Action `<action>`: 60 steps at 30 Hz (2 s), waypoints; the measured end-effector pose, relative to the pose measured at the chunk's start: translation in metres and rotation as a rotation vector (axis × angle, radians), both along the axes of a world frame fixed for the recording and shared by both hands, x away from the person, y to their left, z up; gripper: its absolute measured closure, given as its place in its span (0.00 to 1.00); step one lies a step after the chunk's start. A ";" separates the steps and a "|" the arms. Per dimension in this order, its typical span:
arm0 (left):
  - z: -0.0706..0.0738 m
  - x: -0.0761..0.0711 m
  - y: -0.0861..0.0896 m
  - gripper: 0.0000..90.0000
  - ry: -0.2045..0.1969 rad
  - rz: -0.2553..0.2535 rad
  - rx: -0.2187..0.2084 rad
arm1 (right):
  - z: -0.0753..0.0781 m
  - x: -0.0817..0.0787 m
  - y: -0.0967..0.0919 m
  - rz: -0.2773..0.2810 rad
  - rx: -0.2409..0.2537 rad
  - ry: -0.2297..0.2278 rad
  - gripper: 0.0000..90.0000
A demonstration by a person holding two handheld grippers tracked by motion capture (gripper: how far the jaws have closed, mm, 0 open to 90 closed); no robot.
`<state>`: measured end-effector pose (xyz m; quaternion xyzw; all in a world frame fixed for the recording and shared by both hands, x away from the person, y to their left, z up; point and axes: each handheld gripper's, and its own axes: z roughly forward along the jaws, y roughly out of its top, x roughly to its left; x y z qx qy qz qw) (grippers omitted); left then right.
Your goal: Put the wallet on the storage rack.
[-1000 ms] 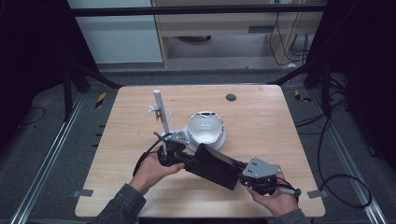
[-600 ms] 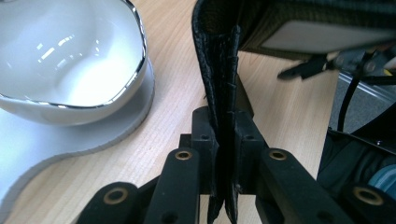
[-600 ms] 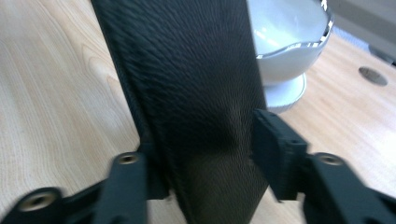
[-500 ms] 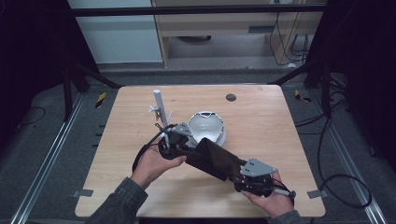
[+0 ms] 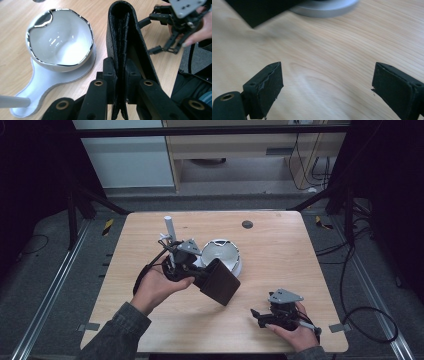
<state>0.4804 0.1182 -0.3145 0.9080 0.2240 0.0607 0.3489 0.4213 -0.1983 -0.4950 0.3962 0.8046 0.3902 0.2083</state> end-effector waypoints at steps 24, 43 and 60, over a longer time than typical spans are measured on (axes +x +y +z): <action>0.048 0.007 0.002 0.91 -0.064 0.035 -0.014 | -0.016 0.019 -0.021 -0.218 -0.038 0.111 0.06; 0.063 0.037 0.006 0.91 -0.102 0.116 -0.006 | -0.018 0.021 -0.024 -0.234 -0.031 0.101 0.03; 0.057 0.053 -0.002 0.91 -0.104 0.139 0.028 | -0.018 0.021 -0.022 -0.242 -0.036 0.101 0.01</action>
